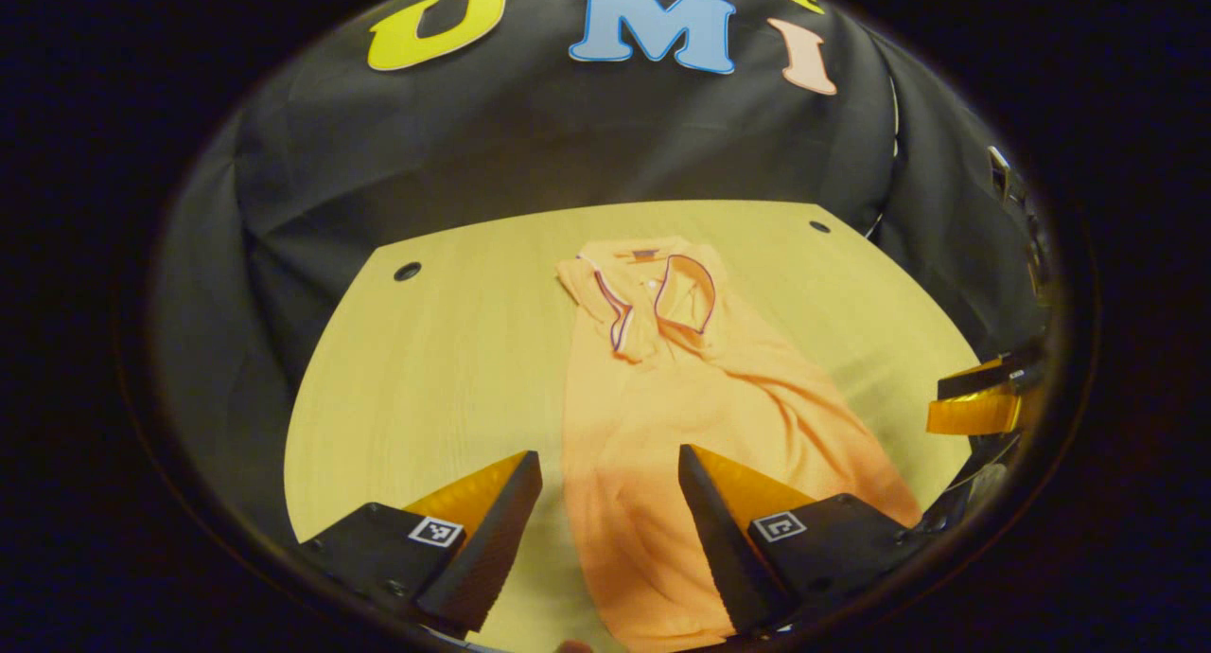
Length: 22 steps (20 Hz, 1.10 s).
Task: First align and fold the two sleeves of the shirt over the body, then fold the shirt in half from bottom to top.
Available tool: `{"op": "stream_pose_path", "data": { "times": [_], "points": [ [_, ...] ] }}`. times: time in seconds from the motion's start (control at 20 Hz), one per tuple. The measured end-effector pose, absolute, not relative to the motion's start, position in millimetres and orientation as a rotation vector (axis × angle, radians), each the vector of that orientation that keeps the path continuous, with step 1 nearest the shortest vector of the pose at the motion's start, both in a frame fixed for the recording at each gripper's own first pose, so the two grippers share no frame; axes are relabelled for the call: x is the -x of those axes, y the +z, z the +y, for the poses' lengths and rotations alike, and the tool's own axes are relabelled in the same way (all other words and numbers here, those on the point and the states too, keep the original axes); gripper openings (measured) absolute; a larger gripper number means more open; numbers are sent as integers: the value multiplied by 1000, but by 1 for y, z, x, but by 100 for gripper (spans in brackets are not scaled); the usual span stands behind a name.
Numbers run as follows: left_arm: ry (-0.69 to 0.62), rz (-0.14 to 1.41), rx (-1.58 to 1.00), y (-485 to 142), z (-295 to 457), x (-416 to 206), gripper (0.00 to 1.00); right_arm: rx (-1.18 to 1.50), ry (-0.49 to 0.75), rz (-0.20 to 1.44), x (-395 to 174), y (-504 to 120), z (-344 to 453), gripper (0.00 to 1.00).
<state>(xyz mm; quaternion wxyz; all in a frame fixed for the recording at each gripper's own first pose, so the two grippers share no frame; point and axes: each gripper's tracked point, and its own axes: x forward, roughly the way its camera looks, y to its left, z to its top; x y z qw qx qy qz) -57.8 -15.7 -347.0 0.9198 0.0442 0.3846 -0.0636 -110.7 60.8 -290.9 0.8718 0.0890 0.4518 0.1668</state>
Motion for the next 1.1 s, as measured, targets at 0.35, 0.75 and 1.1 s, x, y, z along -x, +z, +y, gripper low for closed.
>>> {"op": "stream_pose_path", "data": {
  "times": [0.35, 0.75, 1.1],
  "points": [
    [-95, 906, -112, -386, -2, 122, 97, -72, 390, 1101, 139, -335, 68, 83],
    [-93, 1055, -169, -430, 3, 187, 95, 70, 386, 1280, 187, -376, 61, 84],
    [-83, 1116, -209, -444, 6, 192, 94, 159, 360, 1339, 192, -396, 59, 84]
  ]
}}
